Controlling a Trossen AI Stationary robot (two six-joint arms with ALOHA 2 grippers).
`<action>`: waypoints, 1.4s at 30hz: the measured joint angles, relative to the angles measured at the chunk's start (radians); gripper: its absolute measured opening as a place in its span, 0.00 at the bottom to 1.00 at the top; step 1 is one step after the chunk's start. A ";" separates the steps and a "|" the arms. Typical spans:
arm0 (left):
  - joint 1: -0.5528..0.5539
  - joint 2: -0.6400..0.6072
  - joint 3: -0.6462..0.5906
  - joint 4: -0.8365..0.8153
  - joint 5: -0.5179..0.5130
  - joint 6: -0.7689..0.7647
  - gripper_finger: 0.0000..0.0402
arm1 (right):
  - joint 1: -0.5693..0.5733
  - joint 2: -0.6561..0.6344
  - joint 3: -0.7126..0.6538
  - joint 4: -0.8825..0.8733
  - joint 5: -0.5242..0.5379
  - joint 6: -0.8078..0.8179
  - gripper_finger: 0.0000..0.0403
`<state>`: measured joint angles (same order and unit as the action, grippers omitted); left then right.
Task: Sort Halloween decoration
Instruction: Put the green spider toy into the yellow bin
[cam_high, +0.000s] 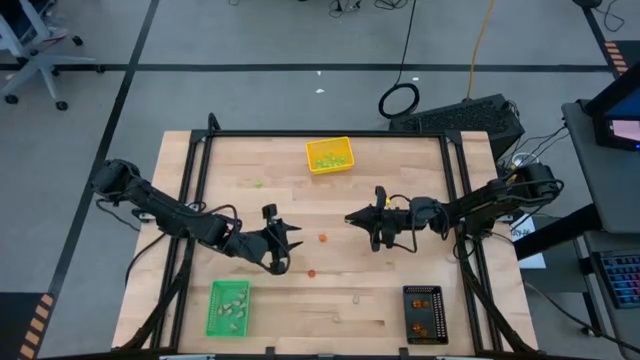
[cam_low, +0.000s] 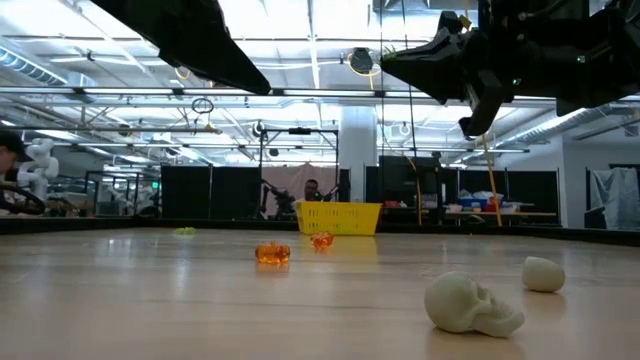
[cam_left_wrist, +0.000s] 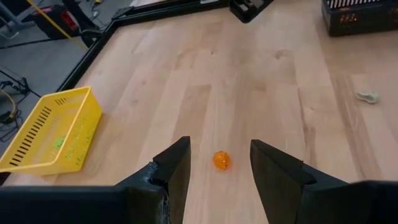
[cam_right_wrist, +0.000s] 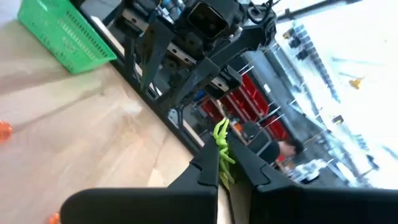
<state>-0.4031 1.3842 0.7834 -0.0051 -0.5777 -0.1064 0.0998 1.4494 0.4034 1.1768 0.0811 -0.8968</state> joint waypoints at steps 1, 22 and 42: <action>0.002 0.000 0.000 0.000 0.000 0.000 0.41 | 0.000 0.000 0.000 0.000 0.000 -0.021 0.00; 0.003 0.000 0.000 0.000 0.000 -0.012 0.41 | -0.002 0.000 0.000 0.001 0.000 0.434 0.00; -0.045 0.000 0.000 0.058 0.041 -0.055 0.41 | -0.213 0.000 0.197 -0.299 0.049 0.988 0.00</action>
<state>-0.4480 1.3842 0.7834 0.0528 -0.5363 -0.1612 -0.1129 1.4498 0.6009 0.8777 0.1302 0.0912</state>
